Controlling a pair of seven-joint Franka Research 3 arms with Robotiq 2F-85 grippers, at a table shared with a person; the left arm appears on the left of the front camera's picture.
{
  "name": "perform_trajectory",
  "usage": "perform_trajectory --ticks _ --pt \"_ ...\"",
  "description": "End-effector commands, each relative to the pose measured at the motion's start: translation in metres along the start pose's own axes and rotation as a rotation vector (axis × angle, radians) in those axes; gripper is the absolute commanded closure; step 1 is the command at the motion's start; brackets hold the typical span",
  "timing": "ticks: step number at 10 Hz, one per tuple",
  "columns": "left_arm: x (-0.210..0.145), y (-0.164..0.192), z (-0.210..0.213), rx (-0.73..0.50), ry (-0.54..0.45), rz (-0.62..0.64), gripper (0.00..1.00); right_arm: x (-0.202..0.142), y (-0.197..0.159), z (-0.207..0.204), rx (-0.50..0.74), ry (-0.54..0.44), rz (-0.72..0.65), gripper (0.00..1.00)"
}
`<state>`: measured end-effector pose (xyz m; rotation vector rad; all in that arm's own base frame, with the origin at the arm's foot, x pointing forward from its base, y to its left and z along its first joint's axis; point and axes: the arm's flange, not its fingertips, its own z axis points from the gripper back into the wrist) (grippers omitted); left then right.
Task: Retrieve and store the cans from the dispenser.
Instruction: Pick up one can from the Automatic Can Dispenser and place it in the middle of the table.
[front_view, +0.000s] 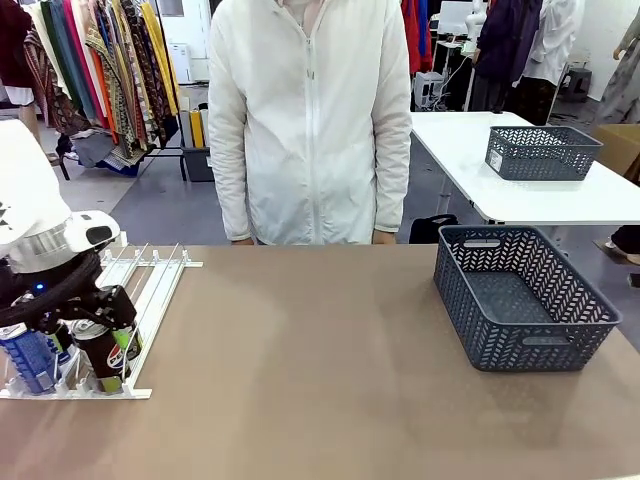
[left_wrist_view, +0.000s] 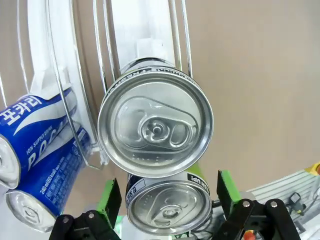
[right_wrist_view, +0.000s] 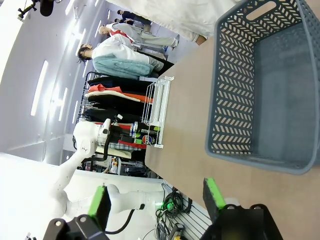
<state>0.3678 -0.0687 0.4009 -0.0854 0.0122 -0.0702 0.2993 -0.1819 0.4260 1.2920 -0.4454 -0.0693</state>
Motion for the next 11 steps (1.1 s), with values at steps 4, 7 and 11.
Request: perform_trajectory --ticks 4,7,11 --pt "0.0004 -0.0023 -0.0031 -0.002 -0.058 0.037 0.31 0.0000 0.0009 0.0041 0.004 0.010 0.011 0.00" --pt "0.0019 -0.0023 -0.0042 0.015 -0.041 0.037 1.00 0.0000 0.0009 0.0041 0.004 0.010 0.011 0.00" --pt "0.0015 -0.0026 -0.0032 0.030 -0.051 0.037 1.00 0.0000 0.0009 0.0041 0.004 0.010 0.011 0.00"
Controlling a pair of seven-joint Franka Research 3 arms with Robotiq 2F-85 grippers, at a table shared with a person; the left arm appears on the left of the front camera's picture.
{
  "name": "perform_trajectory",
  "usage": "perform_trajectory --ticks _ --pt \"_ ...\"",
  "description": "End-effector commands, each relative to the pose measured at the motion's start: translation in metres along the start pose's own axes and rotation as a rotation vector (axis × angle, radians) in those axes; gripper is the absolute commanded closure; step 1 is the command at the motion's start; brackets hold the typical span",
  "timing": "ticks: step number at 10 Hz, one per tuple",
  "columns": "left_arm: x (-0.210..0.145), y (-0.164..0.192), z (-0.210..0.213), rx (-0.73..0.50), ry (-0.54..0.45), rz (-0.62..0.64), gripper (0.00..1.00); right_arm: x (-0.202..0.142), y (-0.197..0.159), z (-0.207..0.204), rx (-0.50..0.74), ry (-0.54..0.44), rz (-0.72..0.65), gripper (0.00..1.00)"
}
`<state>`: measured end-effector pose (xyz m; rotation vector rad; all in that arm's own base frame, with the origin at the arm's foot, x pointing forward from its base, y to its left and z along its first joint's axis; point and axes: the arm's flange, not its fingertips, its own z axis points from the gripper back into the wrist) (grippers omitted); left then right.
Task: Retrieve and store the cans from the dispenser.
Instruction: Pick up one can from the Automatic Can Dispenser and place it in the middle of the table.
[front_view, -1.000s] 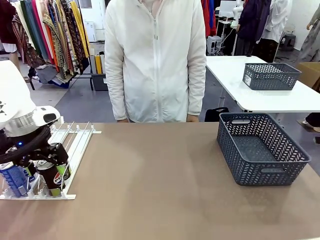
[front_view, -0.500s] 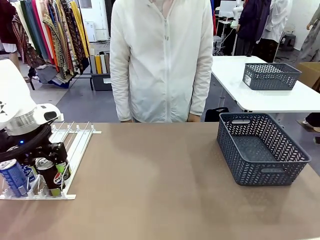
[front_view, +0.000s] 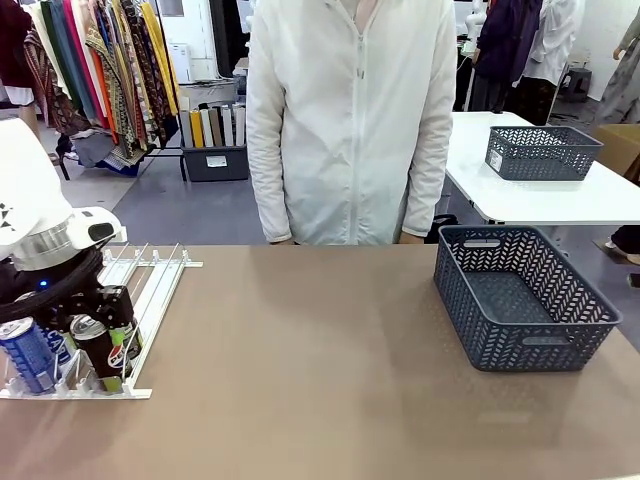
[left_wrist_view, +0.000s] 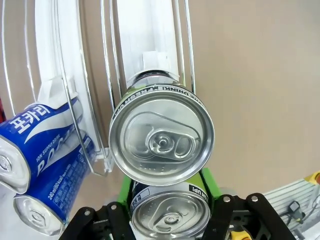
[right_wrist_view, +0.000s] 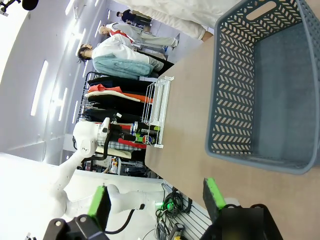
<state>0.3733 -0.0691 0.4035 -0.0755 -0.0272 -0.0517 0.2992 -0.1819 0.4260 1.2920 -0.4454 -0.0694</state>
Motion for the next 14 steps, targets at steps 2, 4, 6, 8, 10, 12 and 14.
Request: perform_trajectory --ticks 2,4,6,8,10,12,14 --pt "-0.011 -0.001 0.016 0.042 -0.049 0.016 1.00 0.000 0.001 0.004 0.004 0.010 0.011 0.00" --pt "-0.028 0.005 0.092 0.041 -0.037 -0.064 1.00 0.000 0.001 0.004 0.004 0.010 0.011 0.00" --pt "-0.040 0.006 0.149 0.094 -0.114 -0.004 1.00 0.000 0.001 0.004 0.004 0.010 0.011 0.00" --pt "-0.055 0.010 0.206 0.083 -0.155 -0.005 1.00 0.000 0.001 0.004 0.004 0.010 0.011 0.00" --pt "-0.060 0.026 0.248 -0.010 -0.264 0.057 1.00 0.000 0.001 0.004 0.004 0.010 0.011 0.00" --pt "-0.062 0.041 0.247 -0.064 -0.269 0.059 1.00 0.000 0.001 0.004 0.004 0.010 0.011 0.00" --pt "-0.064 0.039 0.257 -0.016 -0.261 0.064 1.00 0.000 0.001 0.004 0.004 0.010 0.011 0.00"
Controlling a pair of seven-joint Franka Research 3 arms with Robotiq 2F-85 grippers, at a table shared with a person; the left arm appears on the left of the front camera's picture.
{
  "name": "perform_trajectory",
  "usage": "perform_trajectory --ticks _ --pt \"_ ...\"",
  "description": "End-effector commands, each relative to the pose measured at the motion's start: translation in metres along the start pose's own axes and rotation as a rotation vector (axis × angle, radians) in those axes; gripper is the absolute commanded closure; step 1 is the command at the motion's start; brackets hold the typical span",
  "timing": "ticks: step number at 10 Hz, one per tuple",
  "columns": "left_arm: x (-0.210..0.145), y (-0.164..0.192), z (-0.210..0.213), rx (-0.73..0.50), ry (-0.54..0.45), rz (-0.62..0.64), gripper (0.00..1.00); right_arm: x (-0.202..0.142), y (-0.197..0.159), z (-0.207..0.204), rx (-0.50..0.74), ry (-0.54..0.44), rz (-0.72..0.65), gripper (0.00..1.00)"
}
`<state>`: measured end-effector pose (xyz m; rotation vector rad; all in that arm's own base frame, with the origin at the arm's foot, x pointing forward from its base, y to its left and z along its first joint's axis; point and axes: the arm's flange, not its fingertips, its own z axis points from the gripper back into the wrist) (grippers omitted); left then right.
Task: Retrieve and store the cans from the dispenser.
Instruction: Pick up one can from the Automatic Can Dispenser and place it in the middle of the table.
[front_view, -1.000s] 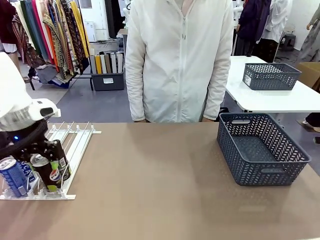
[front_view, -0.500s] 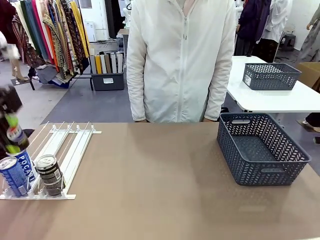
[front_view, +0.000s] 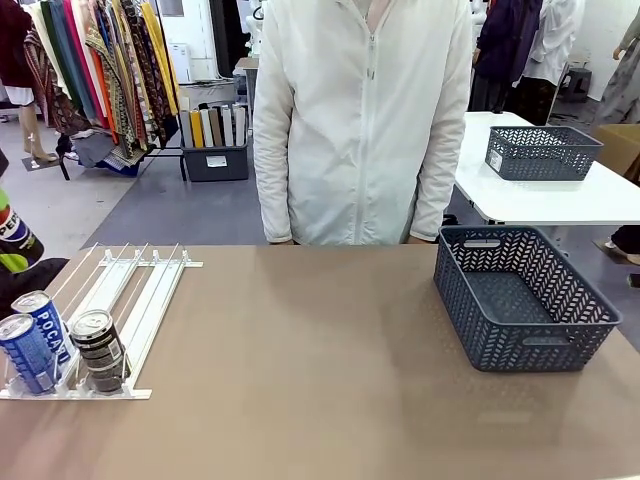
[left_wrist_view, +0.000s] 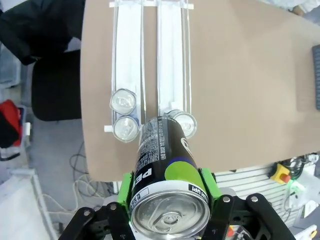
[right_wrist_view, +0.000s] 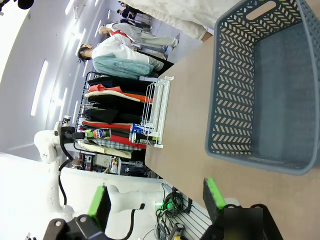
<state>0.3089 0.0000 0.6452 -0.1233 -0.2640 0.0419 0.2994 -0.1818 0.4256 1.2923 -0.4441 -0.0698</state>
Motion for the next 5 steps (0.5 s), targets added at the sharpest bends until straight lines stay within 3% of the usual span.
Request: perform_trajectory --ticks 1,3,4,5 --pt "-0.002 -0.009 0.009 0.022 -0.020 -0.024 1.00 0.000 0.001 0.004 0.004 0.010 0.012 0.00" --pt "0.000 -0.004 0.000 0.006 0.000 -0.007 1.00 0.000 0.001 0.004 0.004 0.010 0.012 0.00" --pt "0.003 -0.018 -0.010 -0.116 -0.003 0.006 1.00 0.000 0.001 0.004 0.004 0.010 0.012 0.00" --pt "0.008 -0.057 -0.014 -0.143 -0.020 -0.028 1.00 0.000 0.001 0.004 0.004 0.010 0.012 0.00"
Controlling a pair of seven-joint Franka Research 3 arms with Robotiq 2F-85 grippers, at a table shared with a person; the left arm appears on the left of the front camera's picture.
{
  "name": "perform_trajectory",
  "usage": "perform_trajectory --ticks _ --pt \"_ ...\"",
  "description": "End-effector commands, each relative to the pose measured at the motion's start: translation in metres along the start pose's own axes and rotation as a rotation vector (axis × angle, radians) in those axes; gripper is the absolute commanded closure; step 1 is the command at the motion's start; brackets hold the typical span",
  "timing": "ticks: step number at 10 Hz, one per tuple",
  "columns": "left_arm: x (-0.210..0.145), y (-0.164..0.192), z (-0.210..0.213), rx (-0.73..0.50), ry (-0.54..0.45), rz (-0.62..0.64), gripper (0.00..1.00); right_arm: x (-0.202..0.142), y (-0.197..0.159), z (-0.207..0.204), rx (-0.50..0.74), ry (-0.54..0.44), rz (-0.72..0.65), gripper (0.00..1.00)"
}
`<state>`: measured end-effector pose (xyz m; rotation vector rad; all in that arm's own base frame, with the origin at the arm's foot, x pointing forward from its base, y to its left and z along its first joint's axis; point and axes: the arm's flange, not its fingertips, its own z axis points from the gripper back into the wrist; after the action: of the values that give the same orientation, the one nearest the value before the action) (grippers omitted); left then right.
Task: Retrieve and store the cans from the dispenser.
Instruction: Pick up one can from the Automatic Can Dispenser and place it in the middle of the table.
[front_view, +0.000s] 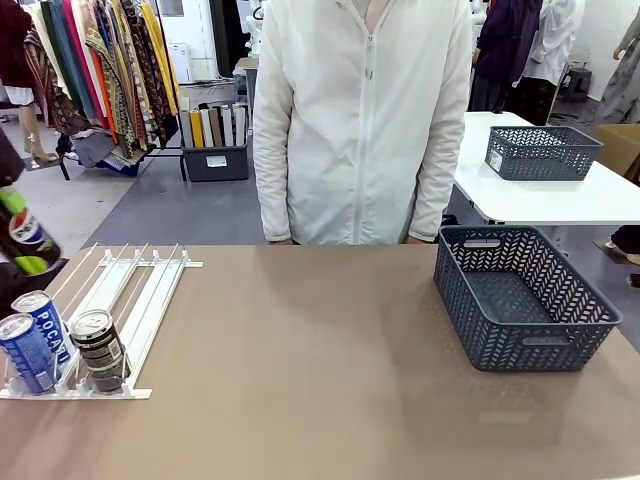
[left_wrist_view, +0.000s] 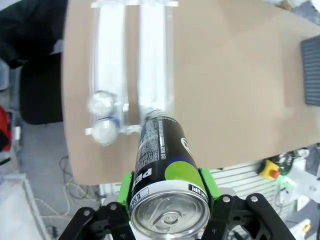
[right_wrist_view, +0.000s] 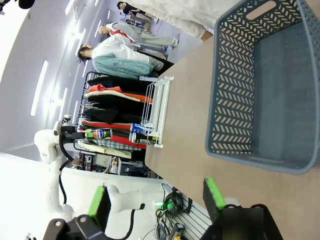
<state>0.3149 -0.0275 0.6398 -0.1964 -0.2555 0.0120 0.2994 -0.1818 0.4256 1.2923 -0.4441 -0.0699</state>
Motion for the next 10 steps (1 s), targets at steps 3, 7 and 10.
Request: perform_trajectory --ticks 3,7,10 --pt "0.026 -0.172 -0.064 -0.068 0.010 -0.227 1.00 0.000 0.001 0.004 0.004 0.010 0.012 0.00" --pt "0.037 -0.283 -0.159 -0.051 0.092 -0.433 1.00 0.000 0.001 0.004 0.004 0.010 0.012 0.00" --pt "0.040 -0.314 -0.248 0.015 0.210 -0.541 1.00 0.000 0.001 0.004 0.004 0.010 0.012 0.00"
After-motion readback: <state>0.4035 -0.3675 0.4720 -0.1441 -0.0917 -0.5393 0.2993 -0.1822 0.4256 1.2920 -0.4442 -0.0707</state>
